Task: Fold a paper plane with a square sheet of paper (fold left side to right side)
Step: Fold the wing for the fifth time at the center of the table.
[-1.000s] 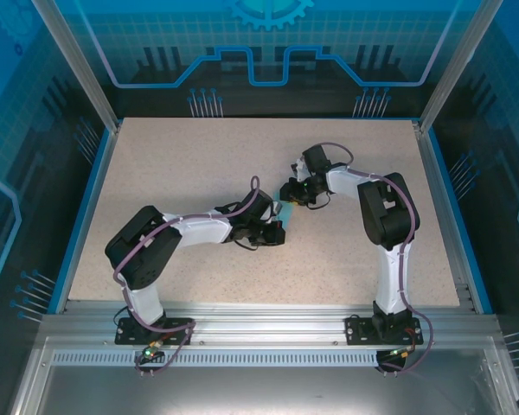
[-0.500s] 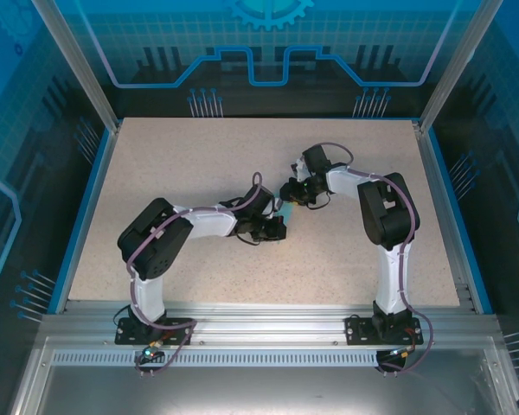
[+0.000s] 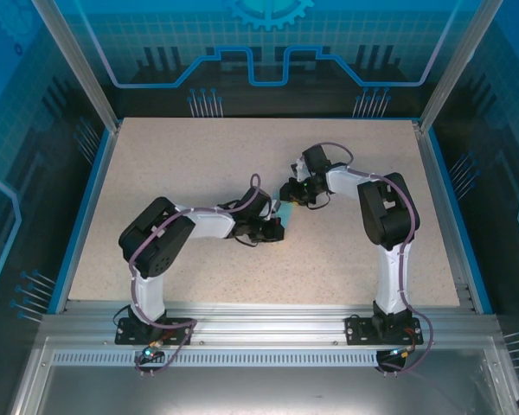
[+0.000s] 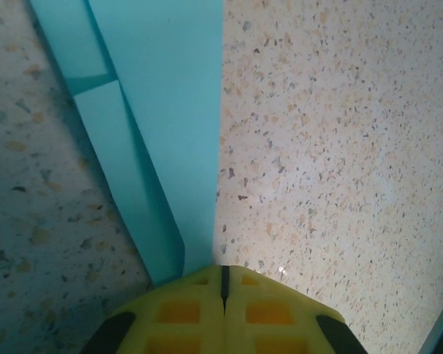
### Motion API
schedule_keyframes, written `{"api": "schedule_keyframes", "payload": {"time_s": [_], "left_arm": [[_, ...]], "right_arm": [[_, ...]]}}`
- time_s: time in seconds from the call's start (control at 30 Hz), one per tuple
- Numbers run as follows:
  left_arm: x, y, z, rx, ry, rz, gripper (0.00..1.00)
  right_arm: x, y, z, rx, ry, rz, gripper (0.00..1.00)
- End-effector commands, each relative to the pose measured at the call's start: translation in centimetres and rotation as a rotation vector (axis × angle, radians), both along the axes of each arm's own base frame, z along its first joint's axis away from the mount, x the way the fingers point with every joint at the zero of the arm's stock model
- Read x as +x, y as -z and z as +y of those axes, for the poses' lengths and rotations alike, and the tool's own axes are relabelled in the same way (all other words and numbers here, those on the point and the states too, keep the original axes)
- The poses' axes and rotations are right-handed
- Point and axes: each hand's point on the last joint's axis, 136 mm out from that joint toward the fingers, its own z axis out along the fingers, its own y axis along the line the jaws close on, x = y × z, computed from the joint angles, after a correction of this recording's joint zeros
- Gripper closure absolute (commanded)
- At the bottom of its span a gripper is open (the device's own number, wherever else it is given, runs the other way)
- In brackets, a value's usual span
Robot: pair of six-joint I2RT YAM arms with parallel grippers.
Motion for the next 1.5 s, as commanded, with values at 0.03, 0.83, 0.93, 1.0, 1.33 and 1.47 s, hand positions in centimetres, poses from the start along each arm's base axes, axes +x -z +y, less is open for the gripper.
{"api": "schedule_keyframes", "payload": {"time_s": [0.03,0.83,0.93,1.0,1.33,1.47], "left_arm": [[-5.7,4.0,2.4,0.116,0.052,0.155,0.99],[-10.1,4.1,4.0,0.158,0.057,0.184,0.99],[-9.0,1.6,3.1,0.115,0.063,0.133,0.99],[-7.9,-0.5,2.2,0.079,0.069,0.094,0.98],[-2.0,-4.0,-0.4,0.02,0.075,0.004,0.97],[-0.4,-2.2,-0.8,0.051,0.067,0.017,0.97]], "right_arm": [[-1.7,3.6,-1.5,-0.096,0.005,0.1,0.71],[-1.6,4.1,-1.6,-0.108,-0.001,0.117,0.71],[-1.5,3.8,-1.6,-0.104,-0.001,0.112,0.71],[-1.5,3.6,-1.6,-0.104,-0.002,0.11,0.71],[-1.6,3.7,-1.6,-0.105,0.0,0.114,0.71],[-1.7,3.6,-1.5,-0.102,-0.003,0.115,0.71]]}}
